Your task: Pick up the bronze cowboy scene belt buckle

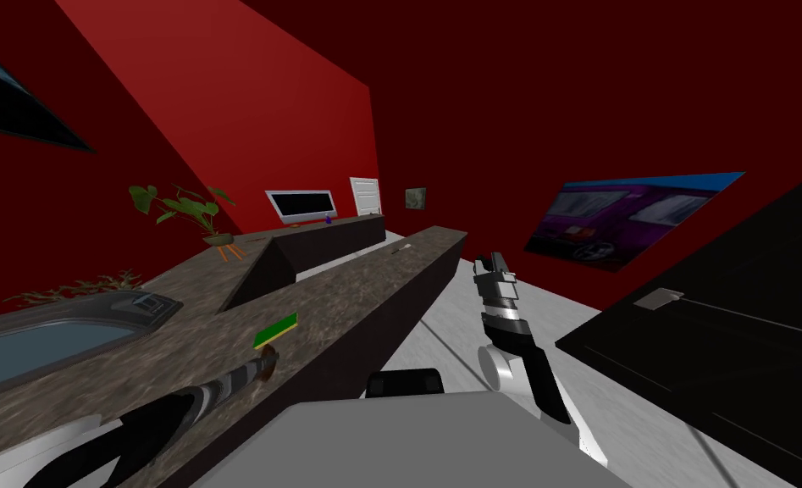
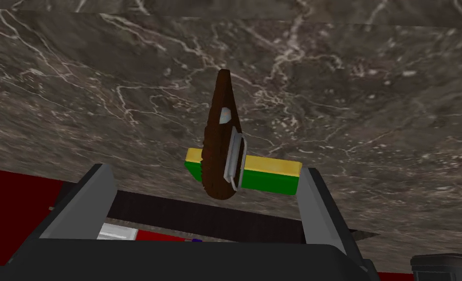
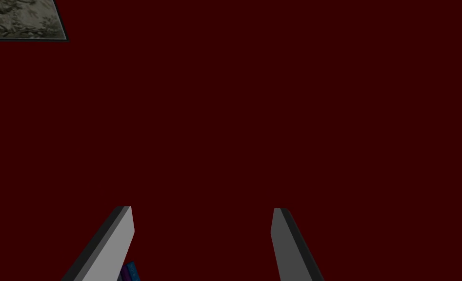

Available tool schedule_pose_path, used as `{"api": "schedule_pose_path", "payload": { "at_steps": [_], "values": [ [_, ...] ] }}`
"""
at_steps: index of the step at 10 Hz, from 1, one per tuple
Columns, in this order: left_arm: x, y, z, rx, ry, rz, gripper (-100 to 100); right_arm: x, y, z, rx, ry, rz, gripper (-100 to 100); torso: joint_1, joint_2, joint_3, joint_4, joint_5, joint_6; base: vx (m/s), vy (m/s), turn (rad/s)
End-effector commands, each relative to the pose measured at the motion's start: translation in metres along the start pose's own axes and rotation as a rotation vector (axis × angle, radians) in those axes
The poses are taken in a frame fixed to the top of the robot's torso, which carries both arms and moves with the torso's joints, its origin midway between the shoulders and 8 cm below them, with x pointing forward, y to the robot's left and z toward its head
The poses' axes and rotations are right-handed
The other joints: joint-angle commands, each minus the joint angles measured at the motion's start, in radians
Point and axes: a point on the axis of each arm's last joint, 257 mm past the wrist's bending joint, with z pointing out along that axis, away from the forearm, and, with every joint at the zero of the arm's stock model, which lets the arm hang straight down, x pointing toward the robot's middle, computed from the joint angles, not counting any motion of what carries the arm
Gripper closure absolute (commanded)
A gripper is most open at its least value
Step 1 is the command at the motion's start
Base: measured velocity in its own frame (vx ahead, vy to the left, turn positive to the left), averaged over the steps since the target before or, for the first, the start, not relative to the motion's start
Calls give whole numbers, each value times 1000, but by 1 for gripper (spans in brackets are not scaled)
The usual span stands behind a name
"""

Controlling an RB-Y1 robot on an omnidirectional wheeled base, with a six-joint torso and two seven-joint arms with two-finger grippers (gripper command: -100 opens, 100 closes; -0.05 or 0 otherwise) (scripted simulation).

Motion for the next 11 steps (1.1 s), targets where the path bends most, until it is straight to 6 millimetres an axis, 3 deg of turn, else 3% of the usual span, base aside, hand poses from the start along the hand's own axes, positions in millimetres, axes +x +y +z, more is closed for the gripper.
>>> {"api": "schedule_pose_path", "payload": {
  "at_steps": [1,4,5,6,8,11],
  "values": [
    [5,10,1,-39,26,20,-100,0,0,0,0,0,0,0,0,0,0,0,0,0,76,-13,-4],
    [9,16,1,-59,41,33,-100,0,0,0,0,0,0,0,0,6,4,1,0,0,7,-10,25],
    [9,16,1,-62,42,34,0,0,0,0,0,0,0,0,0,7,4,2,0,0,0,0,0],
    [12,13,11,-34,70,15,-100,0,0,0,0,0,0,0,0,7,4,2,0,0,-13,-67,-177],
    [28,29,18,-46,102,-13,-100,0,0,0,0,0,0,0,-4,9,5,2,-1,0,-32,-63,-33],
    [27,27,30,-13,122,-43,-100,0,0,0,0,0,0,0,-3,9,5,2,0,1,-22,-52,-85]
  ]
}}
